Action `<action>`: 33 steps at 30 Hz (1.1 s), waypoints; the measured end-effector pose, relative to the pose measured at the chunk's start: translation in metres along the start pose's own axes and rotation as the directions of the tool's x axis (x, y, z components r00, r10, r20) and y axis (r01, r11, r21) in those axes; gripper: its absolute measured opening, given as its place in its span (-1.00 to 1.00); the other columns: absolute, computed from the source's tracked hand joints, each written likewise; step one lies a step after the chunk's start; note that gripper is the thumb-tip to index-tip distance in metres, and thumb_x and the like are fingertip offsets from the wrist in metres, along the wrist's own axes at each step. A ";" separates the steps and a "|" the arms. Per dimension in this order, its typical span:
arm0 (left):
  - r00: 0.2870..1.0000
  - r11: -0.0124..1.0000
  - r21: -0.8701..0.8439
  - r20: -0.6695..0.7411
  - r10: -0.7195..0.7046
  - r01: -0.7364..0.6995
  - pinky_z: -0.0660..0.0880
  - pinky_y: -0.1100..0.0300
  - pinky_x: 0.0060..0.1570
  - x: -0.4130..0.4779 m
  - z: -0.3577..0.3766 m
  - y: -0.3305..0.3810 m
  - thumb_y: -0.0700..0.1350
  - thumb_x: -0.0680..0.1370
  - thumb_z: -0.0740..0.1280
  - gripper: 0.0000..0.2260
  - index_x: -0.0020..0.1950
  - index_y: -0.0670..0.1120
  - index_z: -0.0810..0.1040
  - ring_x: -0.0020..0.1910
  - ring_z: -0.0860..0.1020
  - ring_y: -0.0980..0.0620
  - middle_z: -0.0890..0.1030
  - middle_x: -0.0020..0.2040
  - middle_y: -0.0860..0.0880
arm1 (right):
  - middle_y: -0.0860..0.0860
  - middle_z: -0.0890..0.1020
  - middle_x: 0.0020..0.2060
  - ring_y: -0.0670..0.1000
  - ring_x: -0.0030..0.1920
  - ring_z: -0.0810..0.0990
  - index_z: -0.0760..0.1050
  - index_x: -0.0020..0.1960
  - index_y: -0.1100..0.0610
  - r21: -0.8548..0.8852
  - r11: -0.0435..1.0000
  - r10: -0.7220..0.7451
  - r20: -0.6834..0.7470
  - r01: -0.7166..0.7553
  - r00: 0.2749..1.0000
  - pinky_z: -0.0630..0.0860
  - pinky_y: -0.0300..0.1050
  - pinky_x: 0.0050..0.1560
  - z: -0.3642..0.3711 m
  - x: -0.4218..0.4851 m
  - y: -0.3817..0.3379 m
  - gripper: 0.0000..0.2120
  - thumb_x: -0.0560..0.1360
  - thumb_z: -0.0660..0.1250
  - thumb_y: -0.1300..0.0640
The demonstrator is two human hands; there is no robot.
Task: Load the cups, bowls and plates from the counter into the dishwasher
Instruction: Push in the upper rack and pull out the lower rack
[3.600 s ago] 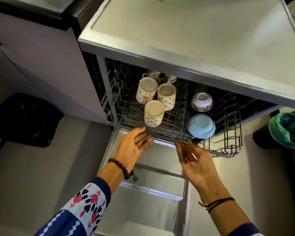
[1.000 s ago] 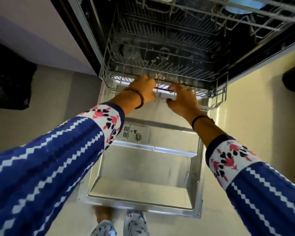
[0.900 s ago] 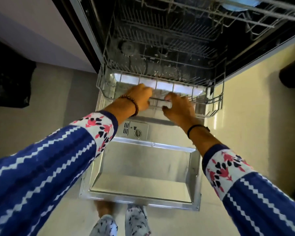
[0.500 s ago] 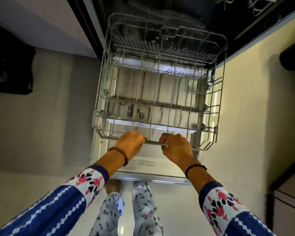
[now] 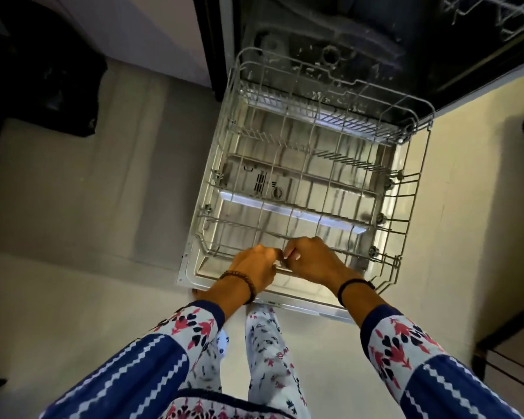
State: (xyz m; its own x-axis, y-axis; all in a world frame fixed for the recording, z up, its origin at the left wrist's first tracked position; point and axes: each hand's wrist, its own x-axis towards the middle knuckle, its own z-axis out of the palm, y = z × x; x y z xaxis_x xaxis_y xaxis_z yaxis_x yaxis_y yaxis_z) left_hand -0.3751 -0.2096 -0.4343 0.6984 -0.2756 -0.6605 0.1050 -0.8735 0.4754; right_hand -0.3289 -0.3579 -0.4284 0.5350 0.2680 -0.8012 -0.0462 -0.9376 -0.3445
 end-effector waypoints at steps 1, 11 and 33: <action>0.999 0.999 -0.029 -0.030 -0.020 0.019 0.52 0.06 0.10 -0.003 -0.008 0.001 -0.14 0.59 0.22 -0.72 0.29 0.02 0.51 0.09 0.58 -0.13 0.61 0.14 -0.11 | 0.09 0.68 0.03 0.13 0.04 0.64 0.61 0.09 0.07 0.027 1.000 -0.012 -0.043 0.014 0.999 0.59 0.03 0.09 -0.002 -0.003 -0.008 -0.84 0.53 0.35 0.09; 0.935 0.941 -0.332 -0.307 -0.177 0.069 0.52 0.07 0.13 -0.091 -0.133 -0.013 -0.09 0.56 0.29 -0.75 0.23 0.00 0.56 0.15 0.57 -0.07 0.63 0.17 -0.05 | 0.03 0.70 -0.10 0.02 -0.05 0.65 0.63 0.08 0.11 0.026 0.975 -0.207 -0.272 0.222 0.940 0.56 -0.14 0.03 -0.078 -0.074 -0.122 -0.85 0.58 0.33 0.09; 0.538 0.750 -0.633 -0.706 -0.461 -0.189 0.61 0.05 0.01 -0.403 -0.392 -0.116 -0.12 0.54 0.36 -0.88 0.05 -0.03 0.65 -0.04 0.60 0.09 0.65 -0.08 0.01 | 0.01 0.73 -0.21 -0.07 -0.22 0.72 0.63 0.01 0.10 0.058 0.722 -0.625 -0.375 0.690 0.685 0.68 -0.13 -0.12 -0.178 -0.233 -0.476 -0.89 0.57 0.39 0.07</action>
State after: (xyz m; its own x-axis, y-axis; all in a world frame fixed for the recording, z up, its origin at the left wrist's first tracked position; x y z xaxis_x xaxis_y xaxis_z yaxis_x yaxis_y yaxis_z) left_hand -0.3913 0.1598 0.0046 0.8271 0.5375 -0.1641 0.3954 -0.3492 0.8495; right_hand -0.2817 -0.0137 0.0093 0.7116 0.6864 -0.1500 0.2870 -0.4788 -0.8297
